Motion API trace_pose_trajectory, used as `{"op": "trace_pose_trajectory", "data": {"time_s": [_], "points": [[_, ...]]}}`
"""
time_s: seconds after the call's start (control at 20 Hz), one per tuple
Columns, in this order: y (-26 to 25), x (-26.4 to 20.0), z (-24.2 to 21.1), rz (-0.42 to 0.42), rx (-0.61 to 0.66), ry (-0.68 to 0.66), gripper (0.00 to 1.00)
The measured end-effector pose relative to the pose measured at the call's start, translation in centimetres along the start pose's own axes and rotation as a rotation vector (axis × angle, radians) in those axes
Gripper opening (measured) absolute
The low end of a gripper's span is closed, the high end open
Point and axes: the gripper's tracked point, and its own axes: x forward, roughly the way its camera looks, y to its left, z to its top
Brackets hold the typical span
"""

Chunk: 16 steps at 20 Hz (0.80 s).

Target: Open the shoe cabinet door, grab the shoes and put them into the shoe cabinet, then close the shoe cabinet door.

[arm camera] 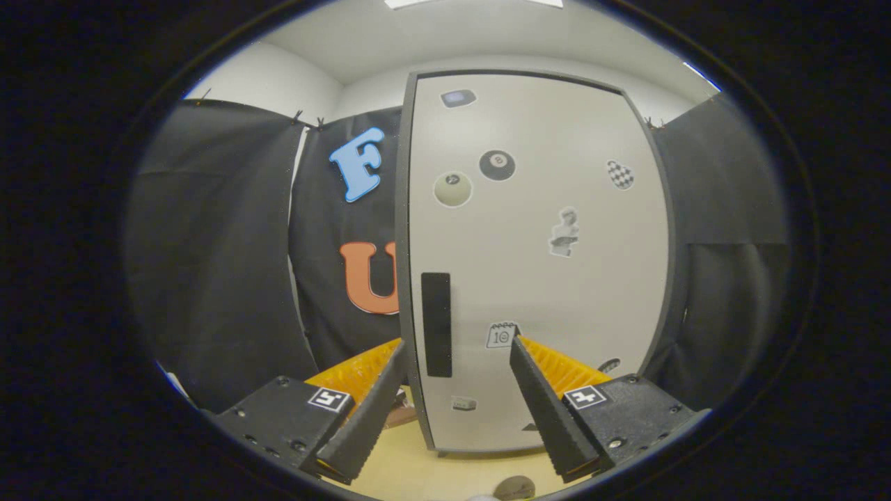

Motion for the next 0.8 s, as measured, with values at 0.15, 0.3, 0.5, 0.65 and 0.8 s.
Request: {"op": "trace_pose_trajectory", "data": {"time_s": [0.15,0.3,0.5,0.65,0.8], "points": [[0.8,3.9,-0.9,0.008,-0.002,0.018,0.92],[1.1,6.3,-1.9,0.009,0.001,0.053,0.83],[1.0,7.4,-2.5,0.001,0.055,0.078,0.62],[0.9,7.9,-2.6,-0.002,0.081,0.093,0.42],[0.7,8.0,-2.9,-0.002,0.049,0.090,0.39]]}}
